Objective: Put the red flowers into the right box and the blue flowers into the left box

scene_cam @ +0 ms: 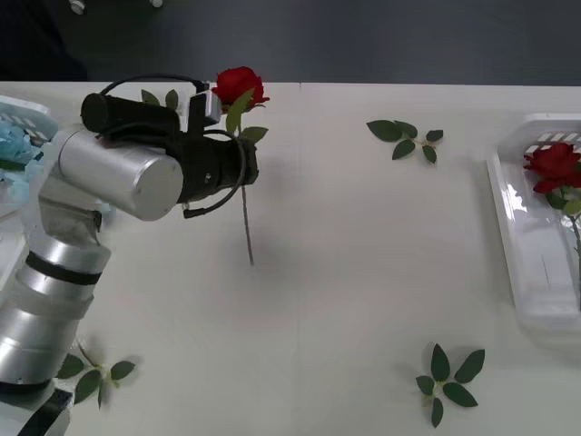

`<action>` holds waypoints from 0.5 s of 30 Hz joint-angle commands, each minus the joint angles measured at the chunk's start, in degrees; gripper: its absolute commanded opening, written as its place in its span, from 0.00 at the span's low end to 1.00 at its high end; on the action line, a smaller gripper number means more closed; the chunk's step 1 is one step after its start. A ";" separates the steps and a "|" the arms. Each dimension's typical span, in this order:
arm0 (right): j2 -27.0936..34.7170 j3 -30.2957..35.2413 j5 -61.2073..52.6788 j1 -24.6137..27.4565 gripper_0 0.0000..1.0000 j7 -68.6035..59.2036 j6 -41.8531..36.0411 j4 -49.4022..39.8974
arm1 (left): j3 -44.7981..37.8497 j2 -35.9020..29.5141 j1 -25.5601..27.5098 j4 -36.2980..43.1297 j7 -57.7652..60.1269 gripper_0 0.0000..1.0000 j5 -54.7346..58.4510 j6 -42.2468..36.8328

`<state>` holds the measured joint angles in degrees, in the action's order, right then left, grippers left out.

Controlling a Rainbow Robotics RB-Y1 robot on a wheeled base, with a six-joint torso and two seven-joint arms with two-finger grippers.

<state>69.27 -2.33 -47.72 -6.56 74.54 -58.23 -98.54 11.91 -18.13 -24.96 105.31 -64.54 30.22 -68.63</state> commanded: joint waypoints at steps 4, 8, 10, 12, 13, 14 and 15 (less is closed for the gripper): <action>-5.90 13.84 -5.89 2.87 0.66 1.66 -7.60 -14.14 | -8.83 0.99 7.12 9.83 -19.83 0.00 12.40 -0.19; -7.66 13.93 -8.44 0.67 0.65 1.04 -12.00 -23.45 | -12.96 1.16 9.40 10.01 -36.88 0.00 25.76 -0.19; -8.89 12.53 -8.97 -0.56 0.65 1.39 -12.17 -25.83 | -14.19 1.07 10.28 10.01 -42.42 0.00 30.51 -0.19; -10.30 10.77 -8.62 -1.18 0.66 1.39 -11.29 -28.20 | -14.90 1.16 10.98 10.01 -46.90 0.00 34.81 -0.19; -11.18 9.01 -7.83 -1.97 0.66 1.66 -10.24 -29.60 | -15.16 1.16 11.16 10.01 -49.36 0.00 37.36 -0.19; -11.79 6.90 -7.12 -2.67 0.65 1.83 -8.75 -30.75 | -15.34 1.16 11.42 10.01 -51.74 0.00 39.56 -0.19; -12.41 4.79 -6.42 -3.37 0.66 1.92 -6.81 -31.45 | -15.42 1.16 11.51 10.01 -53.85 0.00 41.67 -0.19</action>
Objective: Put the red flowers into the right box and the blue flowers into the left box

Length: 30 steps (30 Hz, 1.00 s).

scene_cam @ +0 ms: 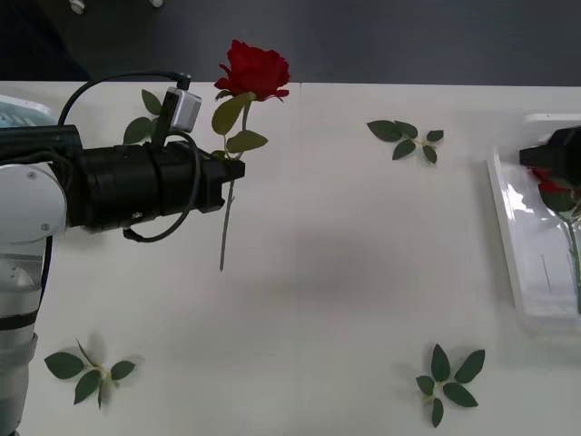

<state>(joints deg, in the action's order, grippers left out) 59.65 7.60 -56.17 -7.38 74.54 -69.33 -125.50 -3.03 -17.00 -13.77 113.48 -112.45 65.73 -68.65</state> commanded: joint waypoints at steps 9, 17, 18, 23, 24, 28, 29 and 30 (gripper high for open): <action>-5.95 -27.37 13.72 -2.20 0.66 1.92 29.96 -4.67 | -2.68 2.06 2.09 1.75 -23.43 0.00 20.41 -2.28; -3.93 -40.73 16.18 -0.88 0.66 2.62 41.65 -4.49 | -11.65 10.85 2.00 -0.62 -33.62 0.00 29.37 -15.11; -3.66 -43.19 17.76 -0.79 0.66 2.62 43.93 -4.49 | -12.88 11.99 1.73 -2.12 -34.41 0.00 32.45 -16.87; -3.31 -50.49 22.33 -0.88 0.65 2.27 52.46 -3.70 | -15.60 14.28 1.65 -6.78 -35.47 0.00 41.32 -21.08; -3.31 -52.33 23.47 -1.14 0.66 2.18 54.65 -3.17 | -15.96 14.54 1.65 -7.92 -35.56 0.00 43.17 -21.96; -4.89 -56.37 26.11 -2.81 0.66 2.54 59.22 -1.07 | -15.69 14.54 1.12 -9.94 -37.58 0.00 44.22 -22.58; -5.51 -57.08 26.64 -3.25 0.66 2.54 60.10 -0.45 | -15.43 14.54 1.03 -10.12 -37.75 0.00 44.58 -22.49; -6.65 -58.13 27.34 -4.04 0.66 2.54 61.16 0.52 | -15.17 14.54 1.03 -10.29 -37.84 0.00 45.02 -22.49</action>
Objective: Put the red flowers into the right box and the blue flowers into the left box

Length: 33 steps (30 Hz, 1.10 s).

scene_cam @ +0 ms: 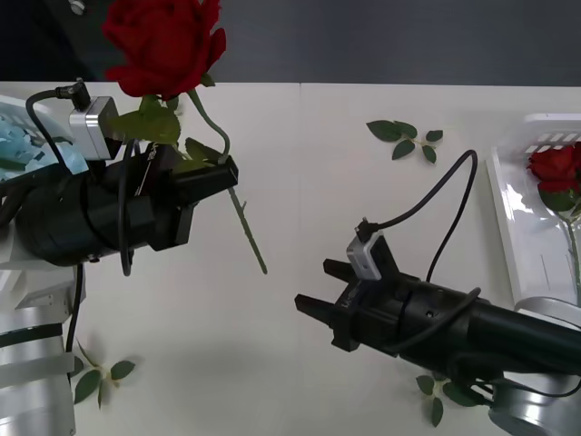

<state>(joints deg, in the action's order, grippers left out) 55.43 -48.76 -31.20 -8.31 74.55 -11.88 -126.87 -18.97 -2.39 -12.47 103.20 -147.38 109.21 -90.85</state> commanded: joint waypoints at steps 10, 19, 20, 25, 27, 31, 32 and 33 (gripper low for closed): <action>-11.31 -4.24 5.71 -8.13 0.66 2.01 7.31 9.19 | 1.84 -0.07 -0.72 -0.46 -3.61 0.00 0.65 0.15; -12.54 -5.03 5.27 -9.53 0.65 1.65 9.95 9.27 | 2.45 -0.07 -0.89 -0.46 -5.11 0.00 -0.32 0.15; -12.54 -5.20 5.19 -9.62 0.66 1.57 10.56 9.36 | 2.54 -0.07 -0.89 -0.46 -5.28 0.00 -0.58 0.15; -13.07 -5.47 4.92 -9.80 0.66 1.39 12.94 9.19 | 2.80 -0.07 -0.89 -0.46 -6.07 0.00 -1.29 0.15; -13.68 -5.47 4.92 -9.80 0.66 1.48 13.11 9.10 | 2.89 -0.07 -0.89 -0.46 -6.34 0.00 -1.72 0.15; -14.12 -4.85 4.92 -9.53 0.66 1.57 13.02 9.10 | 3.07 -0.07 -0.89 -0.46 -6.60 0.00 -2.25 0.58; -14.04 -4.85 4.92 -9.53 0.65 1.57 13.02 9.10 | 3.07 -0.07 -0.89 -0.46 -6.60 0.00 -2.25 0.67; -13.86 -4.50 4.92 -9.44 0.66 1.65 13.02 9.10 | 3.07 -0.07 -0.89 -0.46 -6.60 0.00 -2.43 0.85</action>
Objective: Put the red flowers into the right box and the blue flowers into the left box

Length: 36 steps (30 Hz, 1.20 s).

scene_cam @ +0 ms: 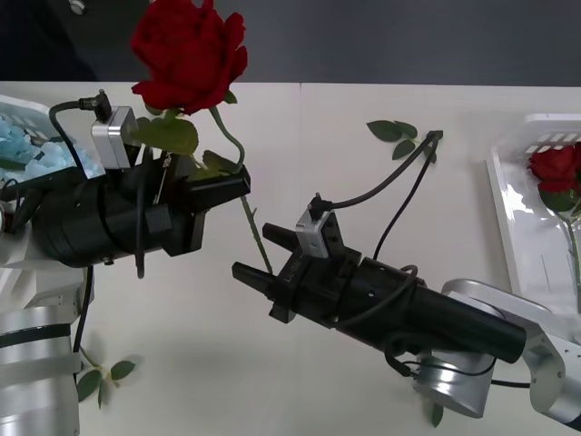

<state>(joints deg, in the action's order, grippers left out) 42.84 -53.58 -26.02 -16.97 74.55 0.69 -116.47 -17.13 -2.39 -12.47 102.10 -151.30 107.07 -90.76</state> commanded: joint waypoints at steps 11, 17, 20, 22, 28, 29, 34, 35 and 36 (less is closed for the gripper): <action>-1.89 6.03 -1.40 -0.17 0.66 0.51 -12.82 -7.63 | 1.48 -0.07 -0.89 0.64 -2.95 0.00 -0.55 1.02; -3.38 7.61 -2.02 0.62 0.66 0.34 -13.70 -9.13 | 1.57 -0.07 -0.89 0.64 -3.30 0.00 -0.90 1.37; -3.38 7.70 -2.02 0.62 0.66 0.34 -13.70 -9.21 | 1.57 -0.07 -0.89 0.64 -3.70 0.00 -3.01 1.99; -3.20 7.70 -2.11 0.88 0.65 0.43 -13.70 -9.21 | 1.66 -0.07 -0.89 0.64 -3.70 0.00 -4.85 2.60; -2.94 7.26 -2.46 1.32 0.25 0.43 -13.70 -9.39 | 2.10 -0.07 -1.33 0.64 -3.70 0.00 -6.35 2.78; -2.94 7.26 -2.46 1.32 0.04 0.43 -13.70 -9.39 | 2.27 -0.07 -1.33 0.64 -3.70 0.00 -6.35 2.78; -2.77 7.26 -2.46 1.85 0.00 0.69 -13.70 -9.39 | 2.63 -0.07 -1.24 0.64 -3.70 0.00 -6.35 2.69; -2.77 7.26 -2.46 1.94 0.00 0.78 -13.70 -9.39 | 2.71 -0.07 -1.24 0.64 -3.70 0.00 -6.35 2.78; -2.68 7.26 -2.37 2.03 0.00 0.78 -13.70 -9.48 | 2.71 -0.07 -1.33 0.64 -3.70 0.00 -6.35 2.69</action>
<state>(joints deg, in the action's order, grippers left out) 39.78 -45.83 -28.04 -14.96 74.54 -13.28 -123.02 -14.65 -2.39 -12.49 102.07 -151.31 100.75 -88.20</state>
